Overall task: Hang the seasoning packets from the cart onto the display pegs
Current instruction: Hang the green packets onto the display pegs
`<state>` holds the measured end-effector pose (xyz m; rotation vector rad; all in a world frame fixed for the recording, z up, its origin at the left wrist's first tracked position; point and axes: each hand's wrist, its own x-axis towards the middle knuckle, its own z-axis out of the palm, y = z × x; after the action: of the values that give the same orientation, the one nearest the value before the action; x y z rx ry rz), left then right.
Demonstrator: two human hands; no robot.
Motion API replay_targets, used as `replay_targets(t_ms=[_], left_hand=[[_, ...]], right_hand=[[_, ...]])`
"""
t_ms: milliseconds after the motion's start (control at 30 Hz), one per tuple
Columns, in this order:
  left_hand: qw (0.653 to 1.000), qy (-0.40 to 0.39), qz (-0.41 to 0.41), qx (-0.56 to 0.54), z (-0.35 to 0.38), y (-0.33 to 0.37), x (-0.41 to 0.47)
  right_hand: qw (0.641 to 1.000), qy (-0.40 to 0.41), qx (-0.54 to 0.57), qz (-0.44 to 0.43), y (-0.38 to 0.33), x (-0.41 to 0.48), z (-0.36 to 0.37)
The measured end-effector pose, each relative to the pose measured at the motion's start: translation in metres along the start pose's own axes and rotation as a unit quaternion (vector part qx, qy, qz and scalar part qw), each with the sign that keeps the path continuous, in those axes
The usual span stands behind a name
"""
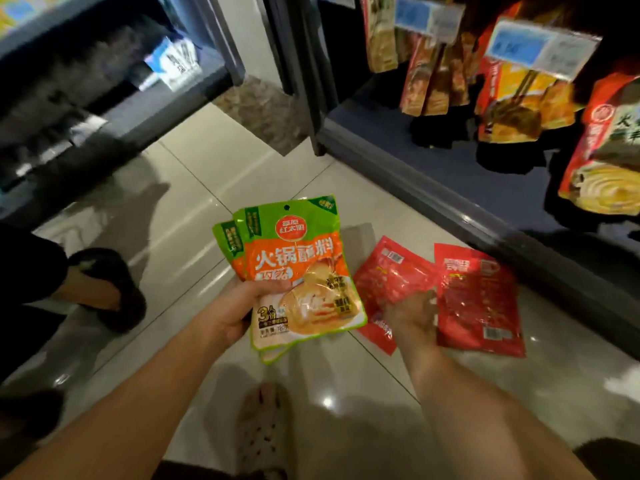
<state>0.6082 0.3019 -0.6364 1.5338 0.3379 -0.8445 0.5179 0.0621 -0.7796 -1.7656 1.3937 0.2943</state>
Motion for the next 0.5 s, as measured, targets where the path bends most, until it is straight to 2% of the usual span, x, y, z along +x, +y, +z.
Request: replay_targets(t_ms=[67,133,167,233,333,367,400,500], left_hand=[[1.000,0.006,-0.002,-0.004,-0.003,-0.005,-0.005],[1.000,0.005,-0.005,-0.014,-0.008,-0.009,-0.007],[1.000,0.003,-0.006,-0.019,-0.010,-0.012,-0.007],[1.000,0.002,-0.004,-0.025,-0.013,-0.016,-0.006],[1.000,0.007,-0.011,-0.013,-0.016,-0.023,0.001],[1.000,0.011,-0.012,-0.013,-0.017,-0.026,0.002],[1.000,0.011,-0.015,-0.017,-0.018,-0.028,0.003],[0.999,0.019,-0.026,-0.025,-0.019,-0.034,0.005]], right_hand=[[0.999,0.014,-0.038,-0.024,0.004,0.008,0.009],[0.982,0.035,-0.132,-0.132,0.017,0.018,0.010],[0.957,0.040,-0.205,-0.199,0.024,0.021,0.005],[0.878,0.048,-0.340,-0.334,0.031,0.035,-0.009],[0.742,0.004,-0.444,-0.502,0.022,0.062,-0.021],[0.699,-0.026,-0.485,-0.524,0.015,0.070,-0.022],[0.675,-0.058,-0.515,-0.525,0.006,0.076,-0.021],[0.667,-0.120,-0.545,-0.493,-0.016,0.090,-0.016]])
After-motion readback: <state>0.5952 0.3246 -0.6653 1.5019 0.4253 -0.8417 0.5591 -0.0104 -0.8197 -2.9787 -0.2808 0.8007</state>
